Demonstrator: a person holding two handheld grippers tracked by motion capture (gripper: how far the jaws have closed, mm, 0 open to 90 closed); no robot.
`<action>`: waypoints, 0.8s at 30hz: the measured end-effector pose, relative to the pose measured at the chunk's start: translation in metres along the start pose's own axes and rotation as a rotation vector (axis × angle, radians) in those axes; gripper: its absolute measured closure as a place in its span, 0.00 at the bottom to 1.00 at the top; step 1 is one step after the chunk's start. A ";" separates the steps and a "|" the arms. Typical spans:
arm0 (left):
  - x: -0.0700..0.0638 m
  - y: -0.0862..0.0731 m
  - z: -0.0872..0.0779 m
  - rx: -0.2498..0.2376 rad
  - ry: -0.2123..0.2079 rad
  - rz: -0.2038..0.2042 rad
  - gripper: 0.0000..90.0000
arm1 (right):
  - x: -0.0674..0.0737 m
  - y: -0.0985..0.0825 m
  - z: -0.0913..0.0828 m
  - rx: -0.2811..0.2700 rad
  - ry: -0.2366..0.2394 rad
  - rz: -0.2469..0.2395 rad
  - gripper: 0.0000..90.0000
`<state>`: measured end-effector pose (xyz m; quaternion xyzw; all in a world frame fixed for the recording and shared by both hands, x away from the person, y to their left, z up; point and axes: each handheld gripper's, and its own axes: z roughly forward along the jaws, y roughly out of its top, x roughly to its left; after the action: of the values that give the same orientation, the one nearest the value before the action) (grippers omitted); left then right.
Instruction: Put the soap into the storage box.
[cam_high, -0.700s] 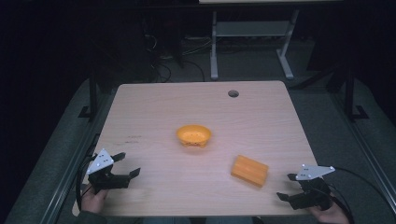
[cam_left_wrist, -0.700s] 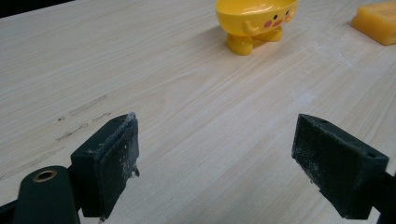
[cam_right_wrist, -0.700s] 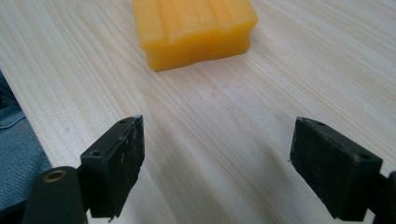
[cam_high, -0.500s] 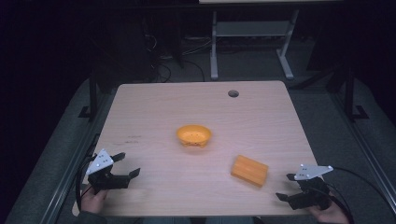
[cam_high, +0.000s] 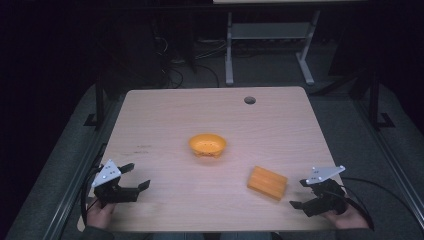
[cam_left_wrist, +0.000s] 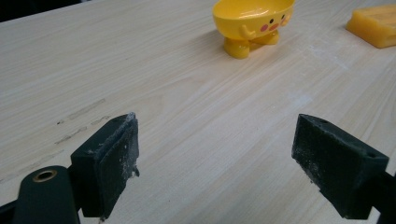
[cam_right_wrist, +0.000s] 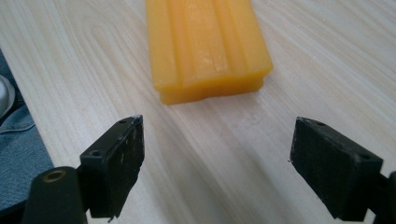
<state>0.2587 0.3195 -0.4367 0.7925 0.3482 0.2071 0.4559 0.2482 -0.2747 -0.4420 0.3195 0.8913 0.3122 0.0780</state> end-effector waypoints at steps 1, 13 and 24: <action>0.000 0.000 0.000 -0.001 0.000 -0.003 0.16 | -0.002 0.004 0.002 0.007 0.008 0.005 0.19; 0.000 0.000 0.000 -0.005 0.000 -0.003 0.16 | -0.004 0.027 0.008 0.040 0.022 -0.032 0.19; 0.000 0.000 0.000 -0.009 0.001 -0.005 0.16 | -0.002 0.048 0.007 0.040 0.024 -0.067 0.19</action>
<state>0.2588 0.3191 -0.4364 0.7895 0.3492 0.2079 0.4598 0.2774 -0.2434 -0.4190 0.2873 0.9083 0.2956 0.0712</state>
